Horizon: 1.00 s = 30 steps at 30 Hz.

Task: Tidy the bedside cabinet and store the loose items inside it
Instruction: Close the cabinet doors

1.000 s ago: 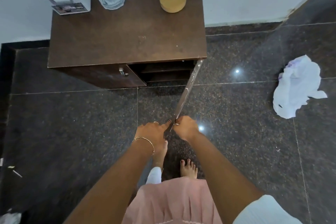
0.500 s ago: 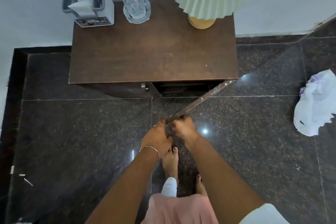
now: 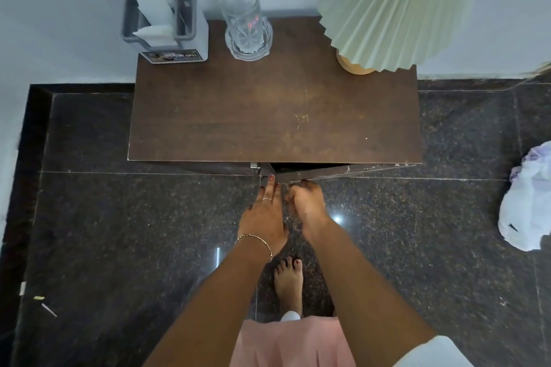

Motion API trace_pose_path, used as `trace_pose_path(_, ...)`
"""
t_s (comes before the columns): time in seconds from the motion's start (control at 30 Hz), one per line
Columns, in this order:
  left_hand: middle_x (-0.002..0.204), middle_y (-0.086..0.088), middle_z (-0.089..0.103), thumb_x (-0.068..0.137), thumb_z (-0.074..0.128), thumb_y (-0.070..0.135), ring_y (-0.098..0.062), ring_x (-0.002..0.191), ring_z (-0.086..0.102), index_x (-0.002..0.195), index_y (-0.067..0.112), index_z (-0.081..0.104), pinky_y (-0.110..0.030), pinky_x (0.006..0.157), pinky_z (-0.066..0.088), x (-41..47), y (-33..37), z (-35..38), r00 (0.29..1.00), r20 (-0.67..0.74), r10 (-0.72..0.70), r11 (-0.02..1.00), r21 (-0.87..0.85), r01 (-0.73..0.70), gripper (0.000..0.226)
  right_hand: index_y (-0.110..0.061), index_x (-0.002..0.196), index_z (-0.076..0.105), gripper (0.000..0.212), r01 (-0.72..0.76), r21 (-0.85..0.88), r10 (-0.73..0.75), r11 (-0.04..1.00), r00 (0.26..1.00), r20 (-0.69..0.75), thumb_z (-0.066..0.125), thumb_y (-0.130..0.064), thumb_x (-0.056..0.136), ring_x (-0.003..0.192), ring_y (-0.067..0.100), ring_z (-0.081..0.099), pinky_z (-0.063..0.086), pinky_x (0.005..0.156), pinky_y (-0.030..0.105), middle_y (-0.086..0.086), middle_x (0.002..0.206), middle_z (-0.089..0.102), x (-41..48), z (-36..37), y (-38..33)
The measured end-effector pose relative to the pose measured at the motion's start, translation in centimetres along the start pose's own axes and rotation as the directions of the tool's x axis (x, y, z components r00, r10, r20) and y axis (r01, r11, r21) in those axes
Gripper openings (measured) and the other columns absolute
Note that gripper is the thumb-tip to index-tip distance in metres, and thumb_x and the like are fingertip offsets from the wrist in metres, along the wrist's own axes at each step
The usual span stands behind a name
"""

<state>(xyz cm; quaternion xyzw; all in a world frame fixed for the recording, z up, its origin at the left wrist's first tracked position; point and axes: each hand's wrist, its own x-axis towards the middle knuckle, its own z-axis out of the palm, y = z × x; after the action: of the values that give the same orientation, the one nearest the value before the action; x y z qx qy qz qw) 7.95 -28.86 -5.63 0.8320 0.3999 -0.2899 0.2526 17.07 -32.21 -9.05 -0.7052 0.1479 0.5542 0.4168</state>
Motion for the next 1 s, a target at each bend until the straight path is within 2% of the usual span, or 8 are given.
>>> trace_pose_path(0.13, 0.158, 0.007, -0.021, 0.093, 0.051, 0.024, -0.020, 0.149, -0.003, 0.151, 0.015, -0.007, -0.044, 0.117, 0.025, 0.9, 0.1, -0.2, 1.000, 0.017, 0.016, 0.999, 0.038, -0.016, 0.082, -0.022, 0.134, 0.044, 0.059, 0.013, 0.075, -0.013, 0.997, 1.000, 0.002, 0.052, -0.006, 0.078, 0.065, 0.012, 0.049, 0.044, 0.067, 0.024, 0.006, 0.098, 0.059, 0.6, 0.3, -1.2)
trace_pose_path(0.23, 0.159, 0.006, -0.017, 0.092, 0.052, 0.024, -0.020, 0.149, -0.004, 0.152, 0.015, -0.006, -0.045, 0.116, 0.025, 1.8, 0.2, -0.4, 0.999, 0.023, 0.025, 0.998, 0.053, -0.026, 0.084, -0.021, 0.134, 0.046, 0.059, 0.030, 0.136, -0.028, 0.990, 1.000, -0.012, 0.051, -0.003, 0.078, 0.071, 0.013, 0.053, 0.045, 0.069, 0.027, 0.002, 0.113, 0.063, 1.2, 0.4, -1.5)
trace_pose_path(0.33, 0.160, 0.005, -0.015, 0.091, 0.054, 0.023, -0.020, 0.149, -0.003, 0.152, 0.014, -0.003, -0.046, 0.117, 0.025, 2.6, 0.2, -0.7, 0.999, 0.020, 0.028, 0.998, 0.060, -0.029, 0.084, -0.021, 0.133, 0.050, 0.061, 0.029, 0.174, -0.030, 0.984, 1.000, 0.004, 0.049, 0.000, 0.076, 0.093, 0.018, 0.062, 0.050, 0.078, 0.031, -0.002, 0.120, 0.064, 1.6, 0.3, -1.2)
trace_pose_path(0.47, 0.161, 0.004, -0.010, 0.091, 0.056, 0.026, -0.021, 0.149, -0.003, 0.152, 0.014, 0.001, -0.048, 0.118, 0.021, 3.5, -0.1, -1.0, 0.999, 0.029, 0.028, 0.995, 0.093, -0.031, 0.084, -0.013, 0.130, 0.056, 0.056, 0.041, 0.228, -0.048, 0.973, 0.999, 0.025, 0.044, 0.007, 0.078, 0.112, 0.020, 0.061, 0.041, 0.067, 0.020, -0.003, 0.125, 0.063, 1.6, -0.1, -1.7)
trace_pose_path(0.63, 0.160, 0.003, -0.012, 0.091, 0.056, 0.027, -0.022, 0.149, -0.003, 0.152, 0.014, 0.000, -0.048, 0.117, 0.022, 3.2, -0.3, -1.0, 0.998, 0.027, 0.059, 0.988, 0.141, -0.062, 0.083, -0.012, 0.132, 0.054, 0.053, 0.059, 0.261, -0.070, 0.963, 0.997, 0.030, 0.042, 0.009, 0.085, 0.106, 0.017, 0.064, 0.039, 0.062, 0.017, -0.002, 0.128, 0.062, 0.9, -0.5, -2.1)
trace_pose_path(0.7, 0.161, 0.004, -0.011, 0.091, 0.056, 0.023, -0.022, 0.149, -0.002, 0.152, 0.014, 0.002, -0.047, 0.117, 0.022, 2.9, -0.2, -0.9, 0.998, 0.004, 0.068, 0.990, 0.121, -0.068, 0.083, -0.014, 0.134, 0.051, 0.050, 0.067, 0.281, -0.074, 0.957, 0.997, 0.014, 0.045, 0.007, 0.089, 0.103, 0.015, 0.065, 0.042, 0.068, 0.018, -0.003, 0.128, 0.060, 0.5, -0.7, -2.0)
trace_pose_path(0.83, 0.161, 0.004, -0.002, 0.088, 0.059, 0.021, -0.021, 0.148, 0.008, 0.151, 0.015, 0.008, -0.045, 0.116, 0.028, 2.1, 0.1, -0.9, 0.994, -0.070, 0.085, 0.996, 0.014, -0.084, 0.082, -0.017, 0.124, 0.055, 0.041, 0.093, 0.194, -0.092, 0.977, 0.996, -0.015, 0.045, 0.002, 0.089, 0.111, 0.021, 0.062, 0.049, 0.096, 0.032, 0.002, 0.119, 0.065, -0.6, -0.2, -1.0)
trace_pose_path(1.0, 0.159, -0.001, 0.014, 0.087, 0.055, 0.018, -0.022, 0.142, 0.027, 0.148, 0.018, 0.020, -0.039, 0.111, 0.036, 0.6, 0.0, -1.8, 0.990, -0.141, 0.031, 0.987, -0.149, -0.052, 0.070, -0.013, 0.115, 0.062, 0.028, 0.173, 0.105, -0.168, 0.979, 0.984, -0.053, 0.053, -0.005, 0.090, 0.102, 0.021, 0.065, 0.052, 0.095, 0.039, 0.007, 0.109, 0.069, -2.8, 1.2, -0.4)
